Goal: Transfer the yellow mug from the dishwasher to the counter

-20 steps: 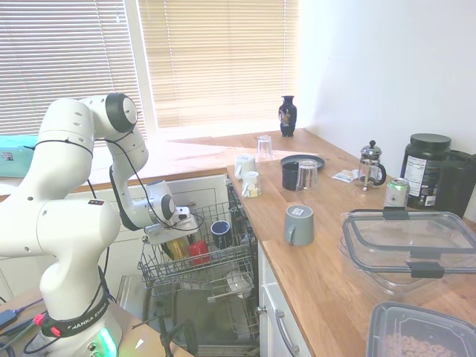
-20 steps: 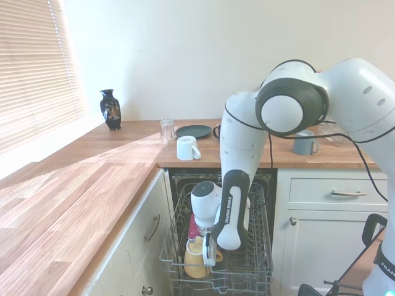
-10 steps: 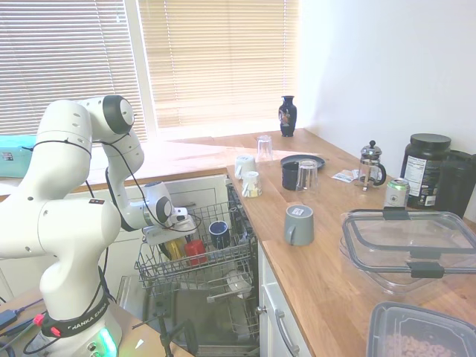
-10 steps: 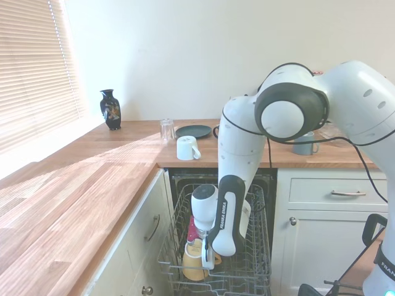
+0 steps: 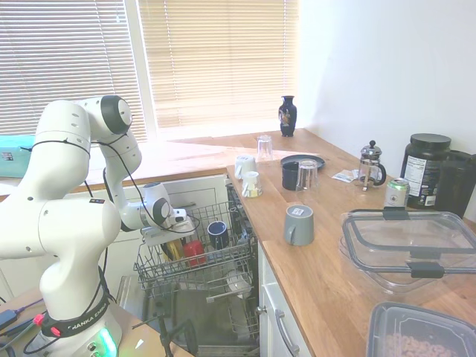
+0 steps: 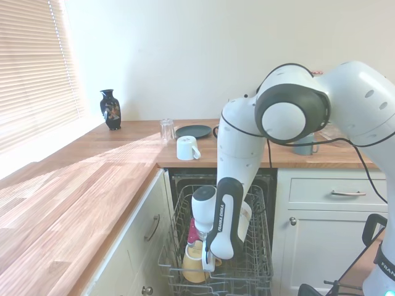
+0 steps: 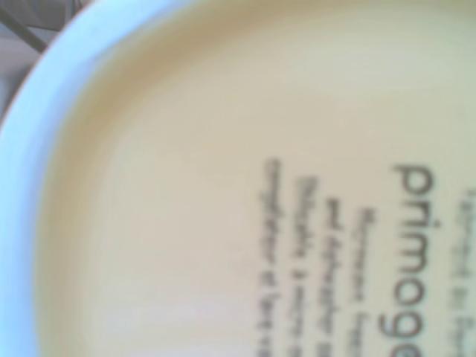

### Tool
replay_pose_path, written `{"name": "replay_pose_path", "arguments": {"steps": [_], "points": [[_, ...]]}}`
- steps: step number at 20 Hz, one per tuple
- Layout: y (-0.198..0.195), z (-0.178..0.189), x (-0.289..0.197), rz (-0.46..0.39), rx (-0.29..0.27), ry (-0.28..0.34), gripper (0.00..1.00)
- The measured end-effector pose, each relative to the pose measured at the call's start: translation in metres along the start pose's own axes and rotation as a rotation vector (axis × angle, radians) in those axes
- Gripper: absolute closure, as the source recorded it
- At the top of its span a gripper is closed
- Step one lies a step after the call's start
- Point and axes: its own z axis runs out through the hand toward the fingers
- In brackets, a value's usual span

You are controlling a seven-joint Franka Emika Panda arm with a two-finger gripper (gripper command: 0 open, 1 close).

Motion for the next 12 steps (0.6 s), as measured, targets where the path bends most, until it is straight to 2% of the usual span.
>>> {"name": "replay_pose_path", "arguments": {"steps": [12], "points": [[-0.0042, 0.0032, -0.0070, 0.001, 0.018, -0.018, 1.00]]}}
